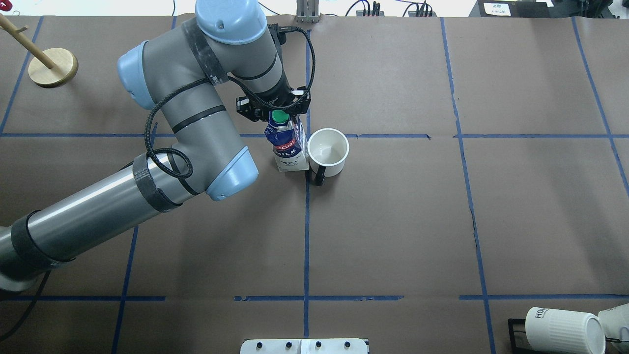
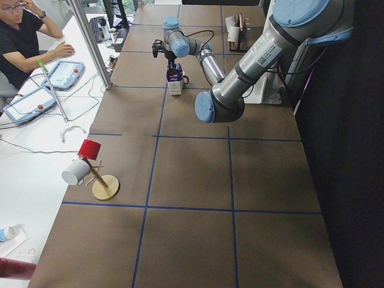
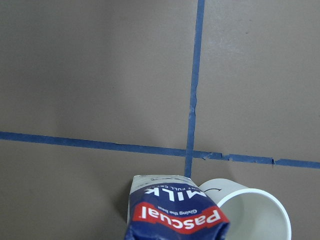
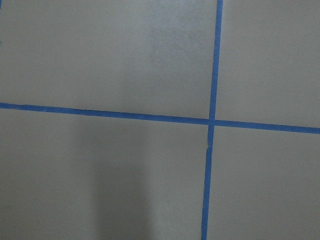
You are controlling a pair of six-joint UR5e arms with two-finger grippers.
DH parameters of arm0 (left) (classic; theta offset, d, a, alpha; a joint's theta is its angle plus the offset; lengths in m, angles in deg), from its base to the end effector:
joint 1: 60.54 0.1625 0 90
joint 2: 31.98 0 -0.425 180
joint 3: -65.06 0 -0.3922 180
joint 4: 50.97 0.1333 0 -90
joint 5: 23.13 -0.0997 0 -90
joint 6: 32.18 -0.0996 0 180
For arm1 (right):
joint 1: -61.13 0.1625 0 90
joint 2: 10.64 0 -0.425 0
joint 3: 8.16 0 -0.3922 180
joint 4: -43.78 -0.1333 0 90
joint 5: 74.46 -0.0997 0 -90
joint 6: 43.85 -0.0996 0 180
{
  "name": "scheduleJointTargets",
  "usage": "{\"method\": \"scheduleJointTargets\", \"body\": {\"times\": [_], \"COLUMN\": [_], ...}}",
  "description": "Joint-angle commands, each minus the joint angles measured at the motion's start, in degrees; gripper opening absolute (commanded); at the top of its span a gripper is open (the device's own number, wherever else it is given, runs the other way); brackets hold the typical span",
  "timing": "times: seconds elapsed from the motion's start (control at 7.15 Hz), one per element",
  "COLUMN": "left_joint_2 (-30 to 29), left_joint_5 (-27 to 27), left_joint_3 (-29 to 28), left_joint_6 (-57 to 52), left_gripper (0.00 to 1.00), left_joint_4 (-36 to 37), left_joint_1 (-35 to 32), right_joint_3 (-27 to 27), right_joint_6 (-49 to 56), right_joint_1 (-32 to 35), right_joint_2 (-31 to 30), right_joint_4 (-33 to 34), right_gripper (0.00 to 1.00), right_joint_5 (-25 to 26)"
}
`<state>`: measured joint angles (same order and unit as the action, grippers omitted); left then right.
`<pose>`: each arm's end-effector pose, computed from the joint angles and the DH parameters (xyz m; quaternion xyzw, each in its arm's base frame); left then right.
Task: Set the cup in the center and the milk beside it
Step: 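Carry the milk carton with the left gripper beside the mug, then release the carton and retract the left arm away from it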
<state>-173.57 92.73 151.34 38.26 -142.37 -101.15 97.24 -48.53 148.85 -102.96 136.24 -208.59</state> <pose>0.4950 -0.5428 0.1186 0.0277 0.4535 -0.0701 0.8881 0.0450 -0.4782 0.5503 0.0629 -0.3786 -0.0154 0.9233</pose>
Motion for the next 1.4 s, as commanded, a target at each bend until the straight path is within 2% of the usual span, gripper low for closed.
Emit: {"method": "scheduleJointTargets", "body": {"times": [0.0, 0.42, 0.56, 0.7, 0.98, 1.12, 1.26], "left_joint_2": [-0.01, -0.09, -0.18, 0.08, 0.43, 4.17, 10.3], "left_joint_5": [-0.02, 0.68, 2.68, 5.83, 7.26, 8.23, 8.67], "left_joint_3": [0.29, 2.13, 2.83, 5.1, 12.91, 16.69, 20.73], "left_joint_6": [0.31, 0.22, -0.47, -0.57, -9.21, -13.71, -19.15], "left_gripper": [1.0, 1.0, 1.0, 1.0, 1.0, 1.0, 1.0], "left_joint_4": [0.25, 1.13, 3.48, 6.55, 19.35, 22.02, 22.05], "left_joint_1": [0.0, -1.39, -3.32, -4.55, -7.36, -9.81, -12.97], "right_joint_3": [-0.02, -0.37, -0.37, -0.37, -0.9, -3.16, -5.45], "right_joint_6": [-0.07, 0.63, 0.81, 0.89, 1.51, 2.12, 3.52], "right_joint_1": [0.08, -0.01, 0.17, 0.26, 1.22, 1.92, 2.19], "right_joint_2": [0.12, 0.47, 0.39, 0.39, 0.04, -0.4, -1.27], "right_joint_4": [0.09, 0.17, 0.44, 0.61, 0.88, 0.62, 0.35], "right_gripper": [1.0, 1.0, 1.0, 1.0, 1.0, 1.0, 1.0], "right_joint_5": [0.01, 0.1, 0.36, 0.71, 0.28, -1.12, -1.05]}}
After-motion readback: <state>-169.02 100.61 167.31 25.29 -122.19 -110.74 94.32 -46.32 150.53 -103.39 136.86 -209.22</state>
